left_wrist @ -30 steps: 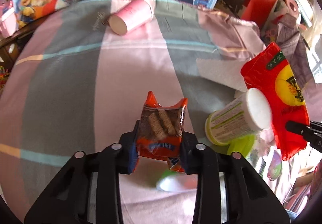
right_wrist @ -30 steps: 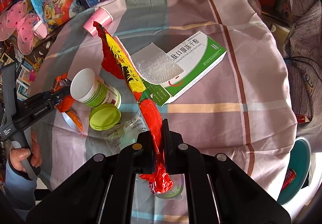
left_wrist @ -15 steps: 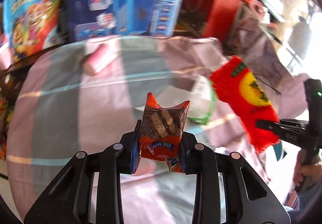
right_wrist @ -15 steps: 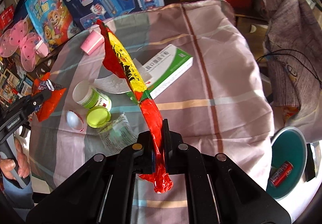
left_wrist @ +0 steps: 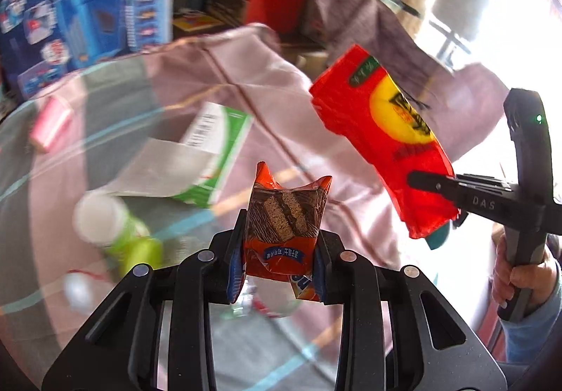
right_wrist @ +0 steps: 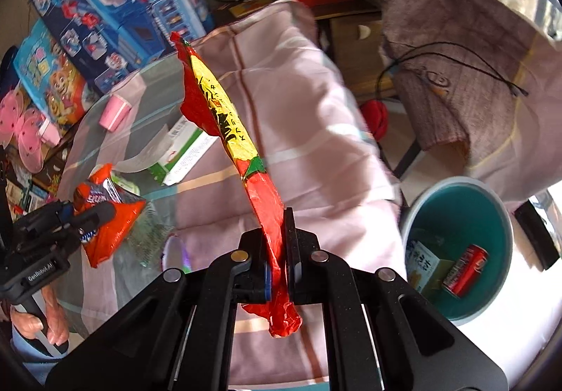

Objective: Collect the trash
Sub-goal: 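Carry both wrappers to the teal bucket and open left tool to drop its pack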

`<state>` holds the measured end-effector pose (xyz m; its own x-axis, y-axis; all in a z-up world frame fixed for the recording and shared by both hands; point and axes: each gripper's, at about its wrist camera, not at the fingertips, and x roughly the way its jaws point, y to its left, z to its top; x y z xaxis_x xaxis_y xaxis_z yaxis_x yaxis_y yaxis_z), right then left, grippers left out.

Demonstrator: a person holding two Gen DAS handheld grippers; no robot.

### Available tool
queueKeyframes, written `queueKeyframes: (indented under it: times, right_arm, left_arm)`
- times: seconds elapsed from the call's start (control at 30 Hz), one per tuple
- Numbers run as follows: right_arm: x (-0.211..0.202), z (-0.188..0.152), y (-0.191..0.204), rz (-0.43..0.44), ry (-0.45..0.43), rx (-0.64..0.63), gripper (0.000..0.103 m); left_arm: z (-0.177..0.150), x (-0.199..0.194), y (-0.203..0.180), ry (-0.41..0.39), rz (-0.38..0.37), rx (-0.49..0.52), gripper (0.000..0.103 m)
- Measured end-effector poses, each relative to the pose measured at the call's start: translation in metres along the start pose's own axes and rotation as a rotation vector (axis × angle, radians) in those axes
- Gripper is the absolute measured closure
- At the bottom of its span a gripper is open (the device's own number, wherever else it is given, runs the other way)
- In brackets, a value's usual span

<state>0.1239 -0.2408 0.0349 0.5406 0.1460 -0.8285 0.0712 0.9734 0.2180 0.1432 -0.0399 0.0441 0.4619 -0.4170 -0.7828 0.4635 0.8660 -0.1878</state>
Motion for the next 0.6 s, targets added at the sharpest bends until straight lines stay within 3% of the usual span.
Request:
queueKeyframes:
  times: [0.6]
  right_arm:
    - [-0.043, -0.053, -0.191, -0.143, -0.036, 0.305, 0.097]
  left_arm:
    - [0.015, 0.106, -0.19, 0.161, -0.18, 0.278, 0.07]
